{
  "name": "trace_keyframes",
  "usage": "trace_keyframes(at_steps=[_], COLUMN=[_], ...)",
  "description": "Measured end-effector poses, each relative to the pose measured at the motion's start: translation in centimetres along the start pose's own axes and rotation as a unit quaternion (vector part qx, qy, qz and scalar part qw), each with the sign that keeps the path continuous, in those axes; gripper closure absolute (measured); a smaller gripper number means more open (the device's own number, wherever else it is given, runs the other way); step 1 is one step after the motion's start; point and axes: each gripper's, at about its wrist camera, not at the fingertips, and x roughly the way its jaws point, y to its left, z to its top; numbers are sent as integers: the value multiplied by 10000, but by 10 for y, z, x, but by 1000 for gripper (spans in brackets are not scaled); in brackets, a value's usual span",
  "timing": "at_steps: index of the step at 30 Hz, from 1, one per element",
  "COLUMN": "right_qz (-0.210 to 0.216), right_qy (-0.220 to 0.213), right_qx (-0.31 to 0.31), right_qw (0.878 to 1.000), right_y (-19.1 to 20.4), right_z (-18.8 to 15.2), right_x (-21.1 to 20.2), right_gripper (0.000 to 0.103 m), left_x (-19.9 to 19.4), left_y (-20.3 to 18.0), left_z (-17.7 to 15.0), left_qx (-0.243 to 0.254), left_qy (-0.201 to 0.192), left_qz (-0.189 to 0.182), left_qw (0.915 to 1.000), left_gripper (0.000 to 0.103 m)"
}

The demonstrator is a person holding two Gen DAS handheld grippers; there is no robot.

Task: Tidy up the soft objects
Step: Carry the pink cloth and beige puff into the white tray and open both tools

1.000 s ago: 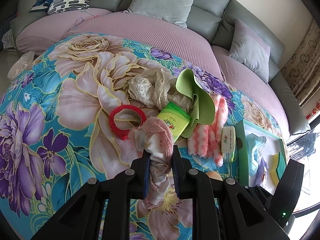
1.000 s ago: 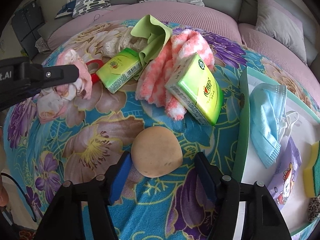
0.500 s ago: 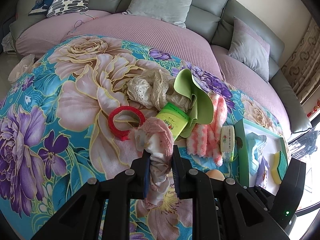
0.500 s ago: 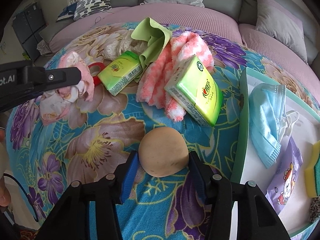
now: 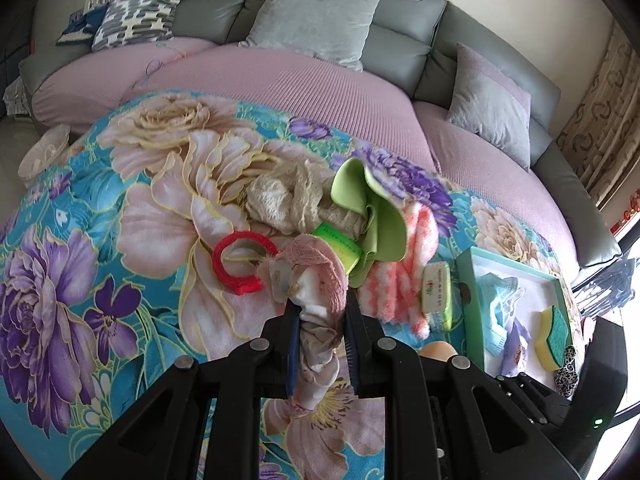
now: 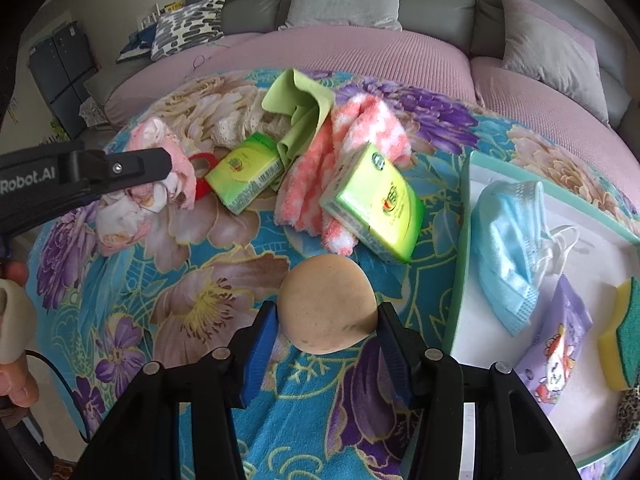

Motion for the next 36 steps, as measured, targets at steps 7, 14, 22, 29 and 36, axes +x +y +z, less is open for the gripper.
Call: trace_keyframes(at_steps=[7,14,22,29,36], right_qz=[-47,-452,-1059,-1341,-1441], right_qy=[-475,-711,-615,-550,-523], right_qx=[194,560,1211,1575,1708], right_qw=[9987,9949,9851,9768,9733], right_y=[-15,-56,-120,-162,-179], right_z=[0,-6,-34,-60,-76], right_x=[-38,-67,-89,-101,-109], right_gripper=[50,50,50,50,50], left_x=[-14,-16,-5,7,26], left_y=[-29,-76,-139,-182,-208], left_z=[5,3,-11,-31,-51], left_qx=[282,729,1282,1629,1829], left_qy=[-246,-329,-159,126,543], left_qz=[-167,-465,-846,-1150,-1376], left_qw=[9992,9957,9880,9798,9719], left_gripper=[83,83,83,83,83])
